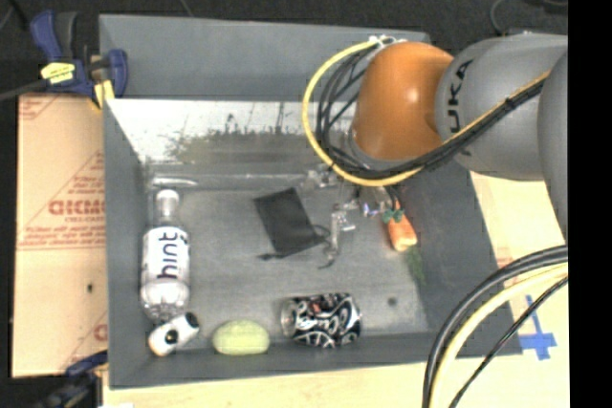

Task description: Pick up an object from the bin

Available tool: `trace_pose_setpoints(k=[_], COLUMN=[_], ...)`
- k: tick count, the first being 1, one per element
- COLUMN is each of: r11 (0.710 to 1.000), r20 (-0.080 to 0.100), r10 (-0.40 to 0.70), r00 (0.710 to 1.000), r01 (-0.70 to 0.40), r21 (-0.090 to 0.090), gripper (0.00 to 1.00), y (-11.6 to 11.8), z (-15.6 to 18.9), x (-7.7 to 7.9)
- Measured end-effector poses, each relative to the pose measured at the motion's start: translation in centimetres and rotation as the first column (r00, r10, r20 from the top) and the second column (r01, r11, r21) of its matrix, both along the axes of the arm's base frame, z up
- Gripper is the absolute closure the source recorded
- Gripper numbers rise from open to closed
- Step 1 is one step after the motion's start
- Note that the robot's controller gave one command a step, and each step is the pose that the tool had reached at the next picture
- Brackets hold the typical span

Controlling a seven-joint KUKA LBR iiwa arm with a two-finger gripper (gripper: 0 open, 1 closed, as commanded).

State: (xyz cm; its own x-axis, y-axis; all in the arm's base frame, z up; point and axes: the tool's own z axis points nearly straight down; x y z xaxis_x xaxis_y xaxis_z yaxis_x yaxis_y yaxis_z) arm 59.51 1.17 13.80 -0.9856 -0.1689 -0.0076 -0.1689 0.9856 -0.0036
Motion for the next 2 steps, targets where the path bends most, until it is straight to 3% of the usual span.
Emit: trace_pose_setpoints(k=[1, 2], r11=[1.000, 0.996], r20=[-0.006, 0.002], r10=[0.008, 0.091], r00=[1.000, 0.996], r01=[-0.008, -0.091], r21=[0.002, -0.001], gripper=[0.00, 1.00], y=[1.25, 1.03], z=[-7.05, -6.64], x=[0.44, 0.44])
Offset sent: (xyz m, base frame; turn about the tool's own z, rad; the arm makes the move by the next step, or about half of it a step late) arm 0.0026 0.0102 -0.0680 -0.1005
